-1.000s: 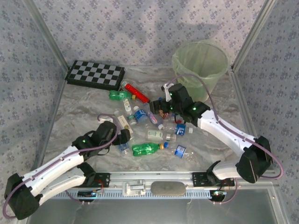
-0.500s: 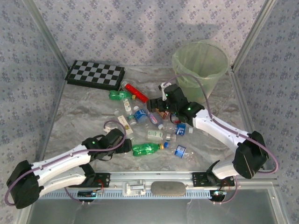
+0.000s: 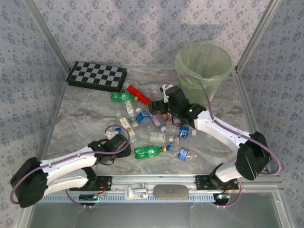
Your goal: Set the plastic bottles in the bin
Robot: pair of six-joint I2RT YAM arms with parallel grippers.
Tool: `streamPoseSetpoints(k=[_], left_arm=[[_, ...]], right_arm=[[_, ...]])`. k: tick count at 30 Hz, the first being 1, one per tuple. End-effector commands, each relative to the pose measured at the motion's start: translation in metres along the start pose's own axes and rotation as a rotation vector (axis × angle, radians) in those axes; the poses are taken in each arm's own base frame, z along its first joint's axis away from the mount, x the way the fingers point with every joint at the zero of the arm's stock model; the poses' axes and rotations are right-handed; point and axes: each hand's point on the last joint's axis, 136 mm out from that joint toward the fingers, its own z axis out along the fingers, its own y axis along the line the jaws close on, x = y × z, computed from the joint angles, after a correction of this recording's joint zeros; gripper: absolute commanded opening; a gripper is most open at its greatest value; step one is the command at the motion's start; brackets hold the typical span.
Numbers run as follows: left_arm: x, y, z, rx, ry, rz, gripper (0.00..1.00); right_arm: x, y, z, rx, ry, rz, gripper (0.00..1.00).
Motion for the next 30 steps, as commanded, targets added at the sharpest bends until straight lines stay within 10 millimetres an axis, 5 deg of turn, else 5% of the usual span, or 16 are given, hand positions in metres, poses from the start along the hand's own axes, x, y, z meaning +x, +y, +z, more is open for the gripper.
streamPoseSetpoints(k=[1,5,11,15,24,30], left_arm=[[-0.006,0.006,0.0,-0.018,-0.045,-0.012,0.88],[-0.007,0.009,0.003,-0.023,-0.052,-0.023,0.76],[-0.009,0.015,0.004,-0.023,-0.058,-0.056,0.45],[-0.02,0.023,-0.005,-0.034,-0.118,-0.077,0.4],[-0.091,0.025,-0.056,0.082,-0.426,-0.176,0.37],[-0.15,-0.003,-0.096,0.262,-0.667,-0.209,0.34]], right_arm=[[-0.013,0.005,0.0,0.003,-0.025,0.009,1.0],[-0.014,0.005,0.0,0.006,-0.026,0.007,1.0],[-0.014,0.006,0.0,0.005,-0.025,0.006,1.0],[-0.016,0.007,-0.001,0.002,-0.029,0.003,1.0],[-0.022,0.021,-0.004,-0.073,-0.037,0.003,1.0],[-0.046,0.049,-0.018,-0.217,-0.08,-0.004,1.0]])
